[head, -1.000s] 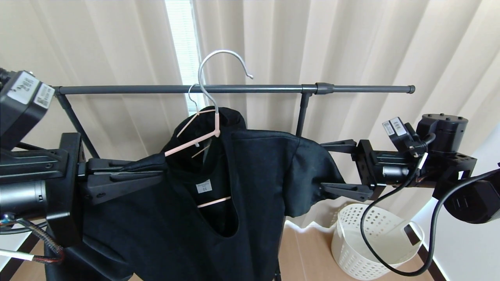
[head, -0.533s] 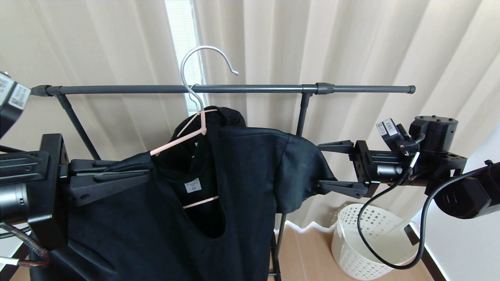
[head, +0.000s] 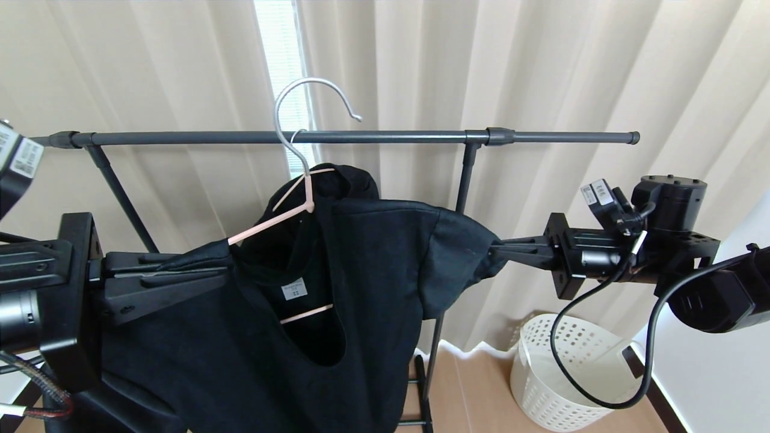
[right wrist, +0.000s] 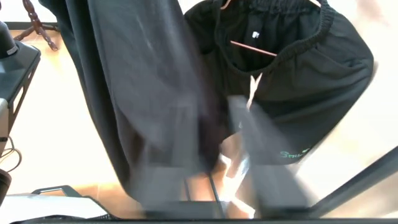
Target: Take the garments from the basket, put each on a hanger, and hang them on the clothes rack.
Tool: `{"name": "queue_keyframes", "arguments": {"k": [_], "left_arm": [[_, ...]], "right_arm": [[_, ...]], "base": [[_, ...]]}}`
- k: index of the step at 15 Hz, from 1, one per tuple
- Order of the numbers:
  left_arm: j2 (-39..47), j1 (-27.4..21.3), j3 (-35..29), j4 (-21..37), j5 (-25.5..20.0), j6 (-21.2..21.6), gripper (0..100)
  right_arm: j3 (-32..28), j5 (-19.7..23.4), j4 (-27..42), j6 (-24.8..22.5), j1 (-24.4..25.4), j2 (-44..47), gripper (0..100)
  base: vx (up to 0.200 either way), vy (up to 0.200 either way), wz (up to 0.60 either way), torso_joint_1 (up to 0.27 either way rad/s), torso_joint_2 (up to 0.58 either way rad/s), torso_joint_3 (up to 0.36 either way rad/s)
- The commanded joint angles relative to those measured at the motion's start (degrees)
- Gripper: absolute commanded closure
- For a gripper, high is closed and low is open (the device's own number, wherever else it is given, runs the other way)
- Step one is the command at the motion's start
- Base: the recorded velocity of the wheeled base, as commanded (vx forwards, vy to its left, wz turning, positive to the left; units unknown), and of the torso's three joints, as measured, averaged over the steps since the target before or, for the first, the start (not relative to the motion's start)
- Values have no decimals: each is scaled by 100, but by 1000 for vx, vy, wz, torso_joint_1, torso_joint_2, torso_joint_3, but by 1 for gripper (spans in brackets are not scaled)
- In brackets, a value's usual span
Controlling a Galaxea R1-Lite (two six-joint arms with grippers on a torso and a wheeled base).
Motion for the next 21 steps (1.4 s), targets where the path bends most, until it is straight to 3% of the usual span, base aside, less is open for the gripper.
{"name": "queue_keyframes", "arguments": {"k": [1,5,11,14,21], "left_arm": [[-43,63,44,-1,0,6,100],[-140,177,167,-1,-9,6,100],[-421,555,422,-1,-27,-187,100],[-544,775,475,-1,-35,-311,100],[-729,1065,580,-1,-132,-548,100]], "right_arm": [[-98,6,-2,-3,-165,3,100],[-274,15,24,50,-332,73,100],[-670,15,-2,797,-754,135,100],[-916,24,16,841,-956,363,100],[-1320,15,-2,1658,-1229,583,100]], "base": [[0,0,0,0,0,0],[0,0,0,0,0,0],[0,0,0,0,0,0],[0,0,0,0,0,0],[0,0,0,0,0,0]]}}
